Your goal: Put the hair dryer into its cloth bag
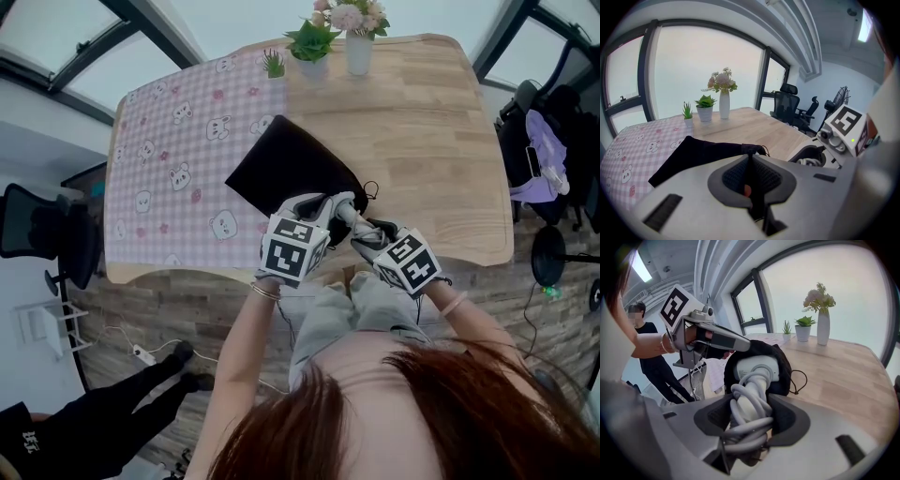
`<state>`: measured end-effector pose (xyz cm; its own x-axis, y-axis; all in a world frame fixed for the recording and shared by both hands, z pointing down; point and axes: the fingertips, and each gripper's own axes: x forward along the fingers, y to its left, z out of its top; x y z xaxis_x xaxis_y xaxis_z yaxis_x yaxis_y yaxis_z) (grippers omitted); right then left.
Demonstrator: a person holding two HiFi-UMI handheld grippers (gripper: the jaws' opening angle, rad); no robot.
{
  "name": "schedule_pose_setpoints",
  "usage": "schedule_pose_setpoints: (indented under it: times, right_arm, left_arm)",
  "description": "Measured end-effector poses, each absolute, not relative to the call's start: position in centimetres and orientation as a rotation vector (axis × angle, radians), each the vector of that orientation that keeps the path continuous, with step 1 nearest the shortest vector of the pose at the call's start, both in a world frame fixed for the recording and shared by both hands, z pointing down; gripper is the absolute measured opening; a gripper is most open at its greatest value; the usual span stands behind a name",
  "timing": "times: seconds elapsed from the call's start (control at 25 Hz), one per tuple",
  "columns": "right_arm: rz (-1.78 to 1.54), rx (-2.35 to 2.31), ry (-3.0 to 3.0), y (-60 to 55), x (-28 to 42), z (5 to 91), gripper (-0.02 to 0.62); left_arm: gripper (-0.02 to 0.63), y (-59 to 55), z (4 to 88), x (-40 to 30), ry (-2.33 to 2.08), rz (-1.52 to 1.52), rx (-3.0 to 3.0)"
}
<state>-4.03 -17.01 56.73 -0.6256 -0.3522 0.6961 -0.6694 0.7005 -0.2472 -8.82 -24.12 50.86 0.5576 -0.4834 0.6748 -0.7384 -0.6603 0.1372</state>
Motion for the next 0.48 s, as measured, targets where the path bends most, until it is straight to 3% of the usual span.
schedule_pose_setpoints:
  times: [0.48]
  right_arm:
    - [0.689,0.778,-2.285,-19.2,-5.2,57.1,0.224]
  left_arm:
    - [0.026,-24.3,50.5,-9.2,-0.997,0.839,2.383]
